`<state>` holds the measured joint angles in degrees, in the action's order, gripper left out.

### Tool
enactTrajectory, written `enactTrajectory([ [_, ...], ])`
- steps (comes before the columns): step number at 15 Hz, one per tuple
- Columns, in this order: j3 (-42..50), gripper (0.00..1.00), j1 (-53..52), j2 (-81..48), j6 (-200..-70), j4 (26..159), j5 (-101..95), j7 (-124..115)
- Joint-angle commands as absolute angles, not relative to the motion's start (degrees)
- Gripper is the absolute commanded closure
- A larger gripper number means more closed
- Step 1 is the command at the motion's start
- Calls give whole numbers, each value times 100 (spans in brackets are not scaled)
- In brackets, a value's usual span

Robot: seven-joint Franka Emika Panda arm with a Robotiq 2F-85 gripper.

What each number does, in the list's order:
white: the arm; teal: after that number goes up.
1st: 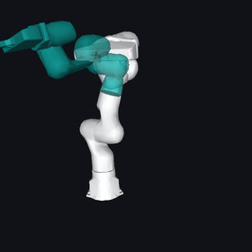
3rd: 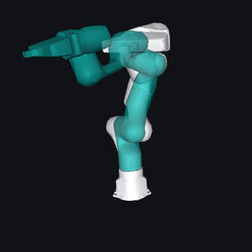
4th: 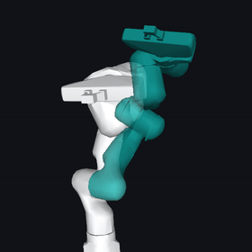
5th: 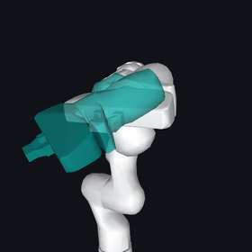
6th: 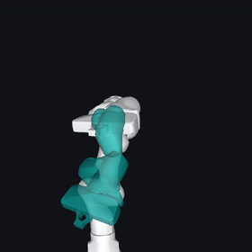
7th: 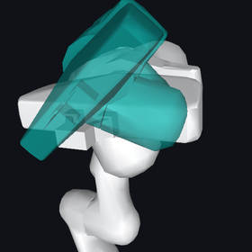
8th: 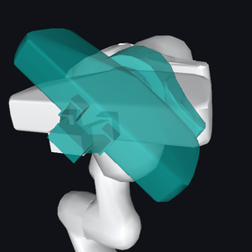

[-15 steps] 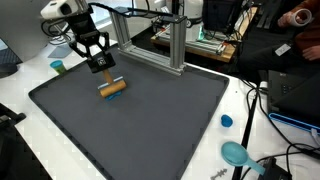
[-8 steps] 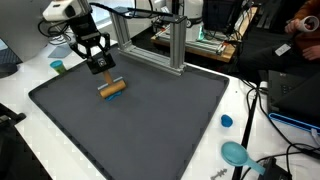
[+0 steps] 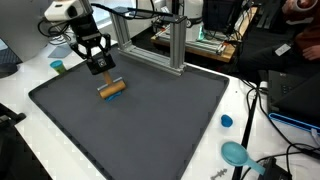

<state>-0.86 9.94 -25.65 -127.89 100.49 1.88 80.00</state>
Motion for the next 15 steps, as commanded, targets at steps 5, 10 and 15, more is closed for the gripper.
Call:
enactTrajectory([
  [5, -282, 79, 1086, -2062, -12791, 10298, 487, 8249],
  [10, -265, 79, 1273, -1838, -13064, 10502, 900, 8664],
  [15, -273, 79, 1593, -2004, -13162, 10631, 1801, 9394],
])
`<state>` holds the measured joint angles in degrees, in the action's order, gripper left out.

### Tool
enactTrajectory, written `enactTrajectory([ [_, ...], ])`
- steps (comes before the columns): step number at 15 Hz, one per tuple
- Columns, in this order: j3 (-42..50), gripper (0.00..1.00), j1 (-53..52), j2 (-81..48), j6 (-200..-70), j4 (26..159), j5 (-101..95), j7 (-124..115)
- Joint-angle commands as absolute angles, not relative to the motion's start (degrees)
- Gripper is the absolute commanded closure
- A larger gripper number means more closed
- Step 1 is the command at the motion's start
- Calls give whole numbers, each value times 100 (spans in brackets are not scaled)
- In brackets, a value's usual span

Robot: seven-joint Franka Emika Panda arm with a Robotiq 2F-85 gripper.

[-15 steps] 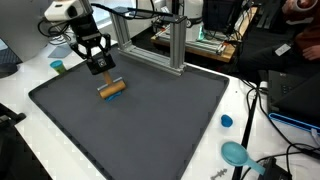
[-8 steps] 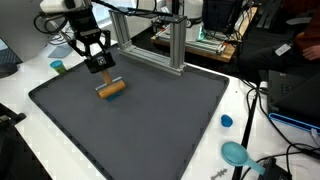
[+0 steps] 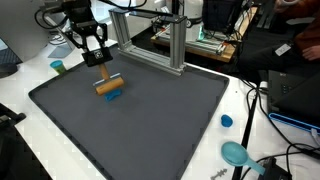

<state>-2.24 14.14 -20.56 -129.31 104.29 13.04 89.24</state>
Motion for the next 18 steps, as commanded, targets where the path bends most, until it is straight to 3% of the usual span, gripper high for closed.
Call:
enactTrajectory([
  [1, -240, 79, 1593, -2004, -13234, 10675, 1820, 9453],
  [18, -165, 79, 1426, -2598, -13378, 10496, 1518, 9231],
])
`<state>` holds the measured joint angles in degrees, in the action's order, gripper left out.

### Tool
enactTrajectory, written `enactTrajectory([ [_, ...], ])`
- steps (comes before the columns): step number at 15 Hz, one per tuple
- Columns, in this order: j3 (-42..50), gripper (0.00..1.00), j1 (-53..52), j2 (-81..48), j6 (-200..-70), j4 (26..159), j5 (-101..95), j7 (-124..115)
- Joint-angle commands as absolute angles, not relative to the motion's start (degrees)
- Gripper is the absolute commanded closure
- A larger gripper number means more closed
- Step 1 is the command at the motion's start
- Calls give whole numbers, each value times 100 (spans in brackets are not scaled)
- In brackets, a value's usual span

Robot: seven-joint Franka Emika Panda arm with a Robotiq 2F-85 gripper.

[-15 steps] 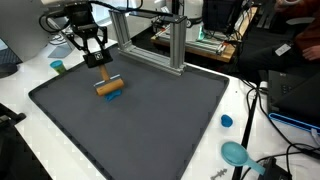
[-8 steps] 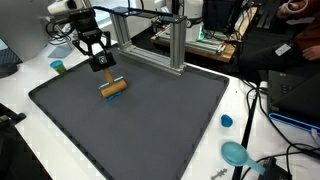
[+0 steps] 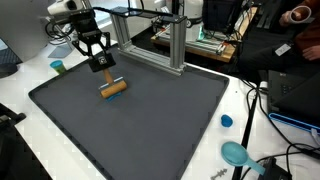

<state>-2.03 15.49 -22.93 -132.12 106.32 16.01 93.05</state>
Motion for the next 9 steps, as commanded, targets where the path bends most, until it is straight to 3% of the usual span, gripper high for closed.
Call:
enactTrajectory([
  [1, -164, 79, 1414, -2618, -13377, 10481, 1502, 9214],
  [9, -234, 79, 1411, -2821, -13256, 10341, 1572, 9277],
])
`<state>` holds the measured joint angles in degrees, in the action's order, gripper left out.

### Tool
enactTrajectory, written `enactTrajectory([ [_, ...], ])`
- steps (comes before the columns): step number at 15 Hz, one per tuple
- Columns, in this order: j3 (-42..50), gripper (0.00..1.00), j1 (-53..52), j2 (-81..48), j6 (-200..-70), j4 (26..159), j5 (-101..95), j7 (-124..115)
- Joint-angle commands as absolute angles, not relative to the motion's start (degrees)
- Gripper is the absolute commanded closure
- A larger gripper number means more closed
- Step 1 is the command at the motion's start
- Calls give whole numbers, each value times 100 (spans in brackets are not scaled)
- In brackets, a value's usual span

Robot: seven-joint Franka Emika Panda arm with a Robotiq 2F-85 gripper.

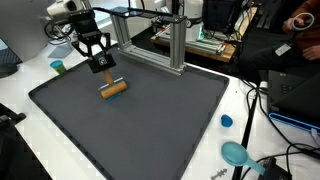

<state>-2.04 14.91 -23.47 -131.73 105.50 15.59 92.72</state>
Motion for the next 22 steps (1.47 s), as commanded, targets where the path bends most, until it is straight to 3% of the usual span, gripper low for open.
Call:
enactTrajectory([
  [1, -248, 79, 1417, -2843, -13225, 10316, 1591, 9295],
  [22, -343, 79, 1425, -3173, -12862, 9870, 1647, 9335],
])
